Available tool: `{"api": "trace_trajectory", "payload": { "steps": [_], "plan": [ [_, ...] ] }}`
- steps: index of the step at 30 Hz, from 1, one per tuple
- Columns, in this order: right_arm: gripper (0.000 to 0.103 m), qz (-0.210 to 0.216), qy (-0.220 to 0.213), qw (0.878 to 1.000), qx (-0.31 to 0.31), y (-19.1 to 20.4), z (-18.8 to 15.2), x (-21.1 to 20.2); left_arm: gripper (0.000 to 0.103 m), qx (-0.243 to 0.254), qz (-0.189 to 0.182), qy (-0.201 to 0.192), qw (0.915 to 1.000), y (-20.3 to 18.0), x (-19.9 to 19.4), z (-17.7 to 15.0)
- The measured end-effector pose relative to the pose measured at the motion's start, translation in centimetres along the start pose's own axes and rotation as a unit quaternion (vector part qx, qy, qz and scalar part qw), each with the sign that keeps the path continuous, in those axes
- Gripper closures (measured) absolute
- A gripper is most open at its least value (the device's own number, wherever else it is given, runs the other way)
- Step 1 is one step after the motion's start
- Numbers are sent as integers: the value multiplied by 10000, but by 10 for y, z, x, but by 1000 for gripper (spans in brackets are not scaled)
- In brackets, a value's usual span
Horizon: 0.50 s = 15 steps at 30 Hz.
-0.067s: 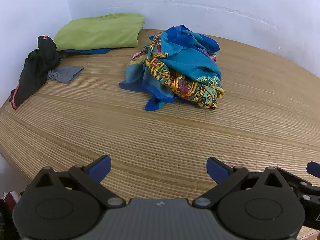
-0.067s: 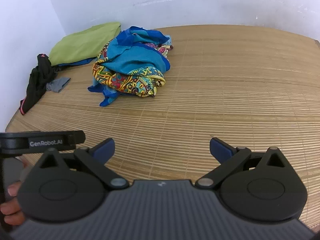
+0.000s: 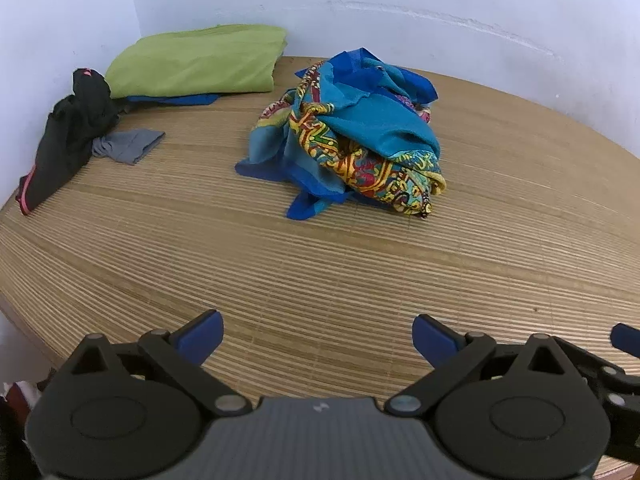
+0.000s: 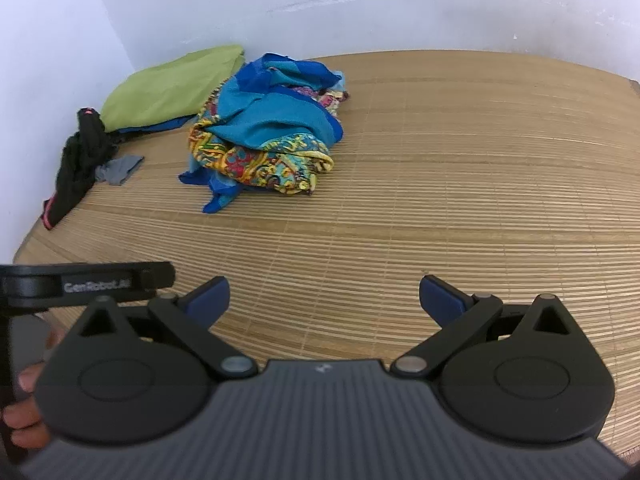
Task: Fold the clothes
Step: 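Move both grippers toward the crumpled blue patterned scarf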
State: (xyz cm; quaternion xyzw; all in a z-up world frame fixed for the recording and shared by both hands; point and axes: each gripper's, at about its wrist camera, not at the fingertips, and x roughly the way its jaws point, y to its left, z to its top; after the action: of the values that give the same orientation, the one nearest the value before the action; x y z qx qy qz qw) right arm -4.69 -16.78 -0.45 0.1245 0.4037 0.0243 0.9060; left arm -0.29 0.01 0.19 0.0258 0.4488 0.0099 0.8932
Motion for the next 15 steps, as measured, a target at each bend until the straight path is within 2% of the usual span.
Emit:
{"api": "trace_trajectory", "payload": {
  "steps": [3, 5, 7, 10, 15],
  "plan": [
    [0, 565, 188, 9979, 243, -4, 3, 5, 3, -138, -205, -168, 9996, 5, -5, -5],
    [0, 881, 334, 9949, 358, -8, 6, 10, 4, -188, -175, -290, 9992, 10, -8, -4],
    [0, 939, 243, 9950, 231, -14, 8, 8, 4, -133, -29, -425, 9990, 15, -13, -2],
    [0, 781, -318, 9964, 2, -12, 2, -6, 3, -45, 223, -499, 9985, 19, -11, 3],
    [0, 905, -569, 9936, -377, -2, 19, -2, 3, -89, 409, -516, 9978, 43, 5, 15]
  ]
}}
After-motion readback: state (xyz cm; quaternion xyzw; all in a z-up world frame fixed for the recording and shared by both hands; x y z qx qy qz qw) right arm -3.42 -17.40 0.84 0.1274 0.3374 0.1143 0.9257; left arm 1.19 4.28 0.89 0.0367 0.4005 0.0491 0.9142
